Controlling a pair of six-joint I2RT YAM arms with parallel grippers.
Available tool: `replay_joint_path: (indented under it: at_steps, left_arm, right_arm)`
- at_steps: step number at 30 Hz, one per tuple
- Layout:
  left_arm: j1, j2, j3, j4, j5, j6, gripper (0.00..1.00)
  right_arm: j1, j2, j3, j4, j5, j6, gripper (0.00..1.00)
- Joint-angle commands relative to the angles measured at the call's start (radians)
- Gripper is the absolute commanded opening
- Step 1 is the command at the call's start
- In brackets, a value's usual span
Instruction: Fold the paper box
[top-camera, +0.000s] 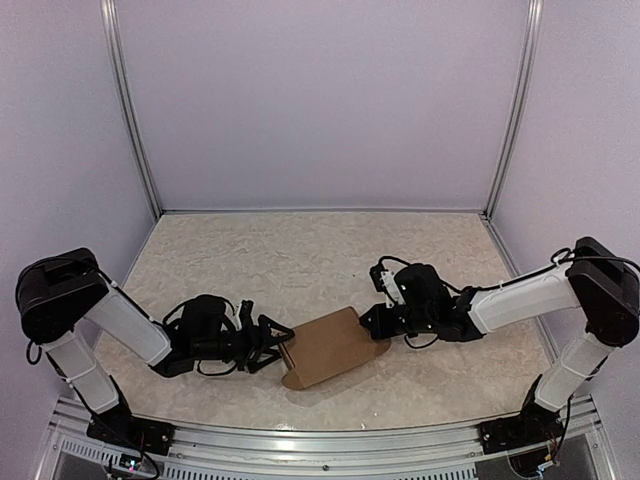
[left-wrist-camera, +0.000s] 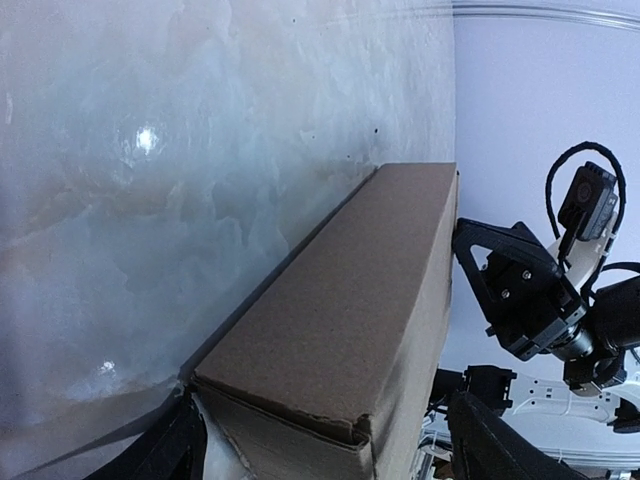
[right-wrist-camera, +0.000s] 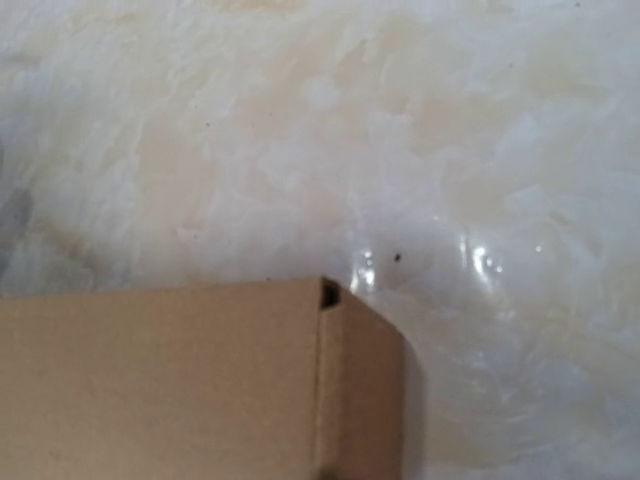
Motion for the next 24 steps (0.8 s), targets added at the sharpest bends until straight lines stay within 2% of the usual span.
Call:
replay_joint_path:
  at_steps: [1, 15, 24]
  left_arm:
    - [-0.022, 0.013, -0.003, 0.047, 0.004, -0.052, 0.81]
    - [-0.034, 0.132, -0.01, 0.253, 0.02, -0.142, 0.8]
    - [-0.043, 0.148, 0.003, 0.314, 0.021, -0.163, 0.77]
  right_arm:
    - [-0.006, 0.028, -0.056, -0.095, 0.017, 0.023, 0.0]
    - [-0.006, 0.013, -0.127, -0.053, 0.015, 0.064, 0.0]
    - [-0.006, 0.016, -0.143, -0.036, 0.015, 0.078, 0.0]
